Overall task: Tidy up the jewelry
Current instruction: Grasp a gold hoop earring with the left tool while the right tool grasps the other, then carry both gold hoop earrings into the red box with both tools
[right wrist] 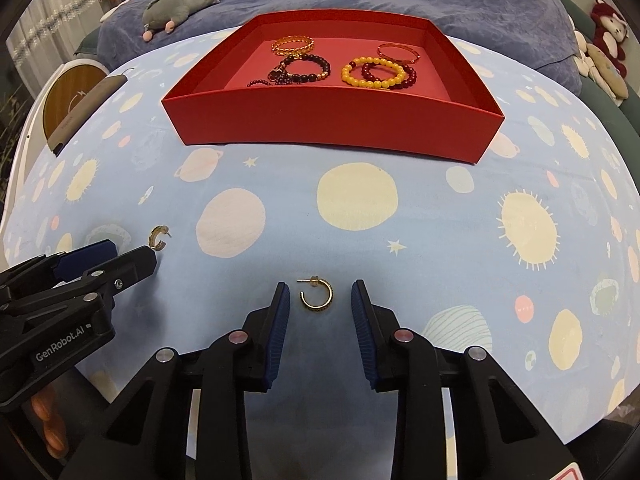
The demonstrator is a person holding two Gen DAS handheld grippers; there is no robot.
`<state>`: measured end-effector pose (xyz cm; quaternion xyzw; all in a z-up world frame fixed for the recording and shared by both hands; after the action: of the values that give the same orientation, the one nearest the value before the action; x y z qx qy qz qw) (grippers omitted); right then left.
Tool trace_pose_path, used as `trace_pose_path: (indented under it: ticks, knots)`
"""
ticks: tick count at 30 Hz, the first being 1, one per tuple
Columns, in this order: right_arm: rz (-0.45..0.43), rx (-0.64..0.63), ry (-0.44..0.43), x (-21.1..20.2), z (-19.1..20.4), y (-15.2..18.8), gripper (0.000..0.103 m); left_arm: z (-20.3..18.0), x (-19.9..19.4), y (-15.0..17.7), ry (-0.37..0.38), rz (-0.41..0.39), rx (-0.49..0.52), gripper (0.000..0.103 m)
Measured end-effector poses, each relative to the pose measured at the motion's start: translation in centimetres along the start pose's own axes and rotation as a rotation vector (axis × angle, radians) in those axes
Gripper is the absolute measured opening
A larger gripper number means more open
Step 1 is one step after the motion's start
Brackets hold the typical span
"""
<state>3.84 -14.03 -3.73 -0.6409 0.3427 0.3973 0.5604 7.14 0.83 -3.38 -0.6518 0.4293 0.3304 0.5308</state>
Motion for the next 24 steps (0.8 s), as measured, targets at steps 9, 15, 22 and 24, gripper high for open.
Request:
trace_pose_path:
  ticks: [9, 15, 22, 24]
  knots:
    - [-0.008, 0.006, -0.008, -0.1, -0.3, 0.2, 0.016, -0.3, 0.1, -0.1, -0.001, -0.006, 0.001, 0.048]
    - [-0.008, 0.039, -0.011, -0.5, -1.1, 0.6, 0.016, -0.9, 0.4, -0.3, -0.003, -0.016, 0.022, 0.045]
    - [-0.008, 0.055, -0.017, -0.6, -1.5, 0.7, 0.016, -1.6, 0.8, -0.6, -0.007, -0.033, 0.053, 0.033]
    - [-0.009, 0.056, -0.018, -0.6, -1.6, 0.7, 0.016, -1.7, 0.8, -0.6, -0.008, -0.037, 0.061, 0.030]
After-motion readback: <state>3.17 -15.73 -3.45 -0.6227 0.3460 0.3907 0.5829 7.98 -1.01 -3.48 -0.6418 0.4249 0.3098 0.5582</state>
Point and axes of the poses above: each gripper's, at about its wrist camera, not at the fingertips, and x roughly the way its jaws point, z to its left, y to its underside, the point moved 3 cm from there along x, roughly the way its jaws point, and after that the axes turned 12 degrees about -x, right-handed, at the moved point
